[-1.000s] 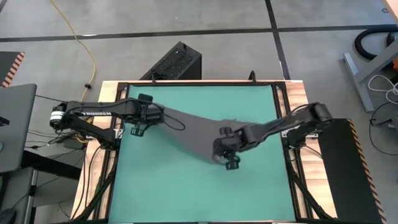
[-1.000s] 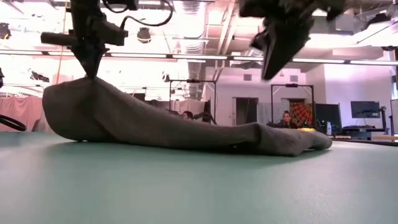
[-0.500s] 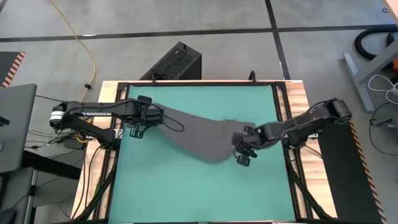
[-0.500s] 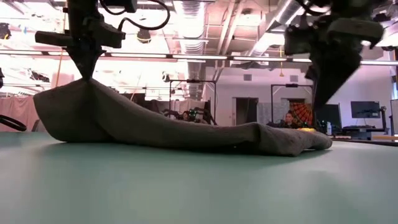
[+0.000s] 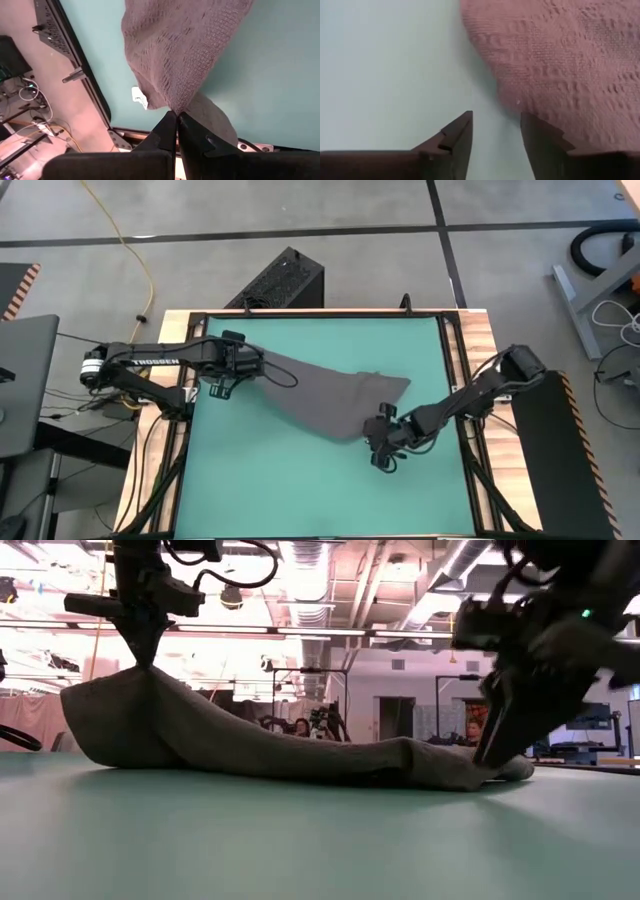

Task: Roll towel
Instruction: Roll the gray towel

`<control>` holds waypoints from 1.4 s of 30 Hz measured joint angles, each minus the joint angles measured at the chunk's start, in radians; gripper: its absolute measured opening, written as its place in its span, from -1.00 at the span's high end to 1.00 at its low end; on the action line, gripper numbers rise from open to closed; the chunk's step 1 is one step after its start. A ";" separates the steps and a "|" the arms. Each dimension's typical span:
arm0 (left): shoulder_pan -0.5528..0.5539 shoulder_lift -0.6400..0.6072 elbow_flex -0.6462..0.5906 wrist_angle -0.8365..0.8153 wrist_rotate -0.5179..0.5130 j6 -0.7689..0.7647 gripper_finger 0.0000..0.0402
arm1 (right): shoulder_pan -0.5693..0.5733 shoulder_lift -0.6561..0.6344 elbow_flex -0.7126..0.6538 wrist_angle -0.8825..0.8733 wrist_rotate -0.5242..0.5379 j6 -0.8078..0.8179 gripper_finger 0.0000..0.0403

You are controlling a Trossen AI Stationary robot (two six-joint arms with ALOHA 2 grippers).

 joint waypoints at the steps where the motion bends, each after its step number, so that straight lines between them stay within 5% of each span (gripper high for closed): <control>1: 0.000 0.000 0.000 0.000 0.000 0.000 1.00 | -0.003 0.018 0.006 0.004 0.018 0.002 -0.03; 9: 0.000 0.000 0.003 0.003 0.007 0.003 1.00 | -0.043 0.175 0.078 0.051 0.163 -0.002 -0.02; 16: 0.000 0.000 0.148 -0.005 0.007 0.014 1.00 | -0.068 0.139 0.201 -0.251 0.108 -0.128 0.88; 23: 0.000 0.000 0.437 -0.011 0.036 0.057 1.00 | -0.087 -0.060 0.473 -0.770 0.038 -0.252 0.91; 30: -0.001 -0.001 0.643 -0.005 0.086 0.068 1.00 | -0.156 -0.205 0.711 -1.025 -0.091 -0.368 0.91; 37: -0.001 0.010 0.664 -0.028 0.113 0.061 1.00 | -0.293 -0.257 0.700 -1.029 -0.118 -0.558 0.91; 42: 0.000 0.037 0.664 -0.046 0.111 0.053 1.00 | -0.439 -0.192 0.577 -0.787 -0.166 -0.679 0.87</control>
